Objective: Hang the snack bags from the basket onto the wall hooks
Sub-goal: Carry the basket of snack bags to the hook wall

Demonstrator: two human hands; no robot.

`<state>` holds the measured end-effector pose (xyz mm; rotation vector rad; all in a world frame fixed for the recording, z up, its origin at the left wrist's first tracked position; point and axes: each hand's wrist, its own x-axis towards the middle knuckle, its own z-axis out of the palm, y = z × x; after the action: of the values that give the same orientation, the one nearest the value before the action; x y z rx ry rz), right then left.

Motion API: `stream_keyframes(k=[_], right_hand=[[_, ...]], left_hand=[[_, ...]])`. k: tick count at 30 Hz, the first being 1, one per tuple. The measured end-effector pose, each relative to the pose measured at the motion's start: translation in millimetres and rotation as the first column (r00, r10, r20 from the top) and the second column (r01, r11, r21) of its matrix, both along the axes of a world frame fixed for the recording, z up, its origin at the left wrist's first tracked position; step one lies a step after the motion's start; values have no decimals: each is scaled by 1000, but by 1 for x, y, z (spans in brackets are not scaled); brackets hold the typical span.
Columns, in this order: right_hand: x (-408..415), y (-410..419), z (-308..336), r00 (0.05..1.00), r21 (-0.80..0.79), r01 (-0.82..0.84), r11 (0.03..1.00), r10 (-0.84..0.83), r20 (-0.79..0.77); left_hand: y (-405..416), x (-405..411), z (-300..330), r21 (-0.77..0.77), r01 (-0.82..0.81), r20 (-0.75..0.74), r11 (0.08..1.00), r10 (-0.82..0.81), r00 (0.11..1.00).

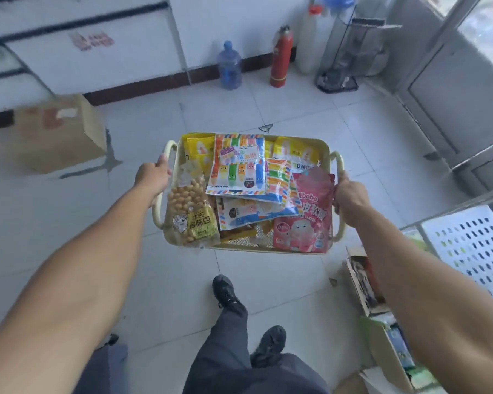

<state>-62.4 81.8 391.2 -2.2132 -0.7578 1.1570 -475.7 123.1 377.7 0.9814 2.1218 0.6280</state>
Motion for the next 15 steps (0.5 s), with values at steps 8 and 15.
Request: stream_keyframes(k=[8, 15], right_hand=[[-168, 115, 23, 965, -12, -263, 965, 263, -21], [-309, 194, 28, 909, -34, -415, 909, 414, -50]], left_hand=[[2, -163, 16, -29, -240, 5, 970, 240, 971], [-4, -280, 26, -48, -410, -8, 911, 410, 912]])
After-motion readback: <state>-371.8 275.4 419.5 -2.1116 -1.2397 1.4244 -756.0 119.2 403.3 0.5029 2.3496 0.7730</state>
